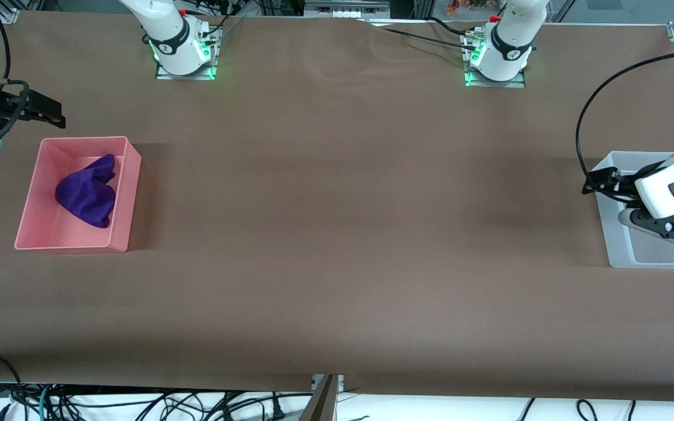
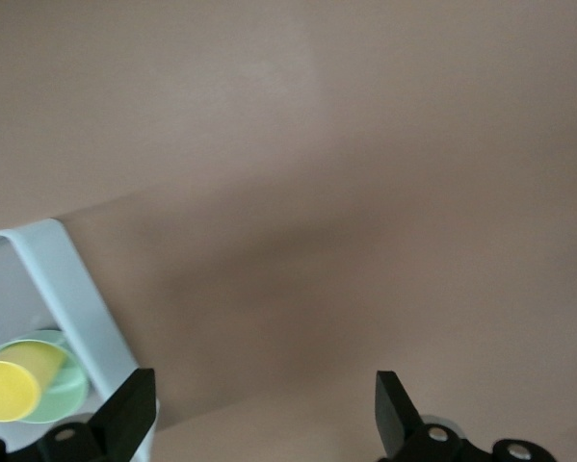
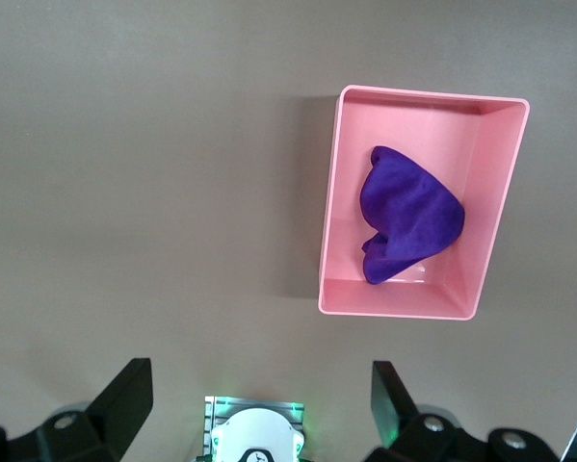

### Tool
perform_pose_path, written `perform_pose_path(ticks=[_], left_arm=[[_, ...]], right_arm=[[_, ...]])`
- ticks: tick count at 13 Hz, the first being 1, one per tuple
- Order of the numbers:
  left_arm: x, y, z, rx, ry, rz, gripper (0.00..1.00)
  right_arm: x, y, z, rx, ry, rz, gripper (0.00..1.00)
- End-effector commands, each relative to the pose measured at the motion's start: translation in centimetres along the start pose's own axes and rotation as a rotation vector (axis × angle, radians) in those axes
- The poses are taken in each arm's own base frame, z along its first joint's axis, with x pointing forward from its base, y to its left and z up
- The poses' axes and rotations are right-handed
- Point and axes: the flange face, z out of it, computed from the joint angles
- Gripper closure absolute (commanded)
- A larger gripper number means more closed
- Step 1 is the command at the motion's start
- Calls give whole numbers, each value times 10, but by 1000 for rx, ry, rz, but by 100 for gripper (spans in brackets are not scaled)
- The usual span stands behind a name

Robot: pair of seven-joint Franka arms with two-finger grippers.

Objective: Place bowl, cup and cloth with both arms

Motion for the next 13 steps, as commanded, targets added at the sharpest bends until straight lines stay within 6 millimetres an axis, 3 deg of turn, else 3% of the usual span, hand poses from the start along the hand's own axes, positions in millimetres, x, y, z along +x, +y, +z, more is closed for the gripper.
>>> perform_pose_path(ticks=[1,2,4,8,13], left_arm=[[-23,29,-40,46,28,-93,0],[-28,34,-47,44,45,-123,0],[-37,23,-57,11,101,-202,0],[-60,48,-30,65,173,-191,0],[-64,60,-25,62,181,-268,0]], right_arm=[[-1,0,-3,16,5,10,0],[-1,0,-3,16,5,10,0],[-1,0,-4,16,6,10,0],[-1,1,-4,17,6,11,0],[-1,1,-4,17,6,11,0]])
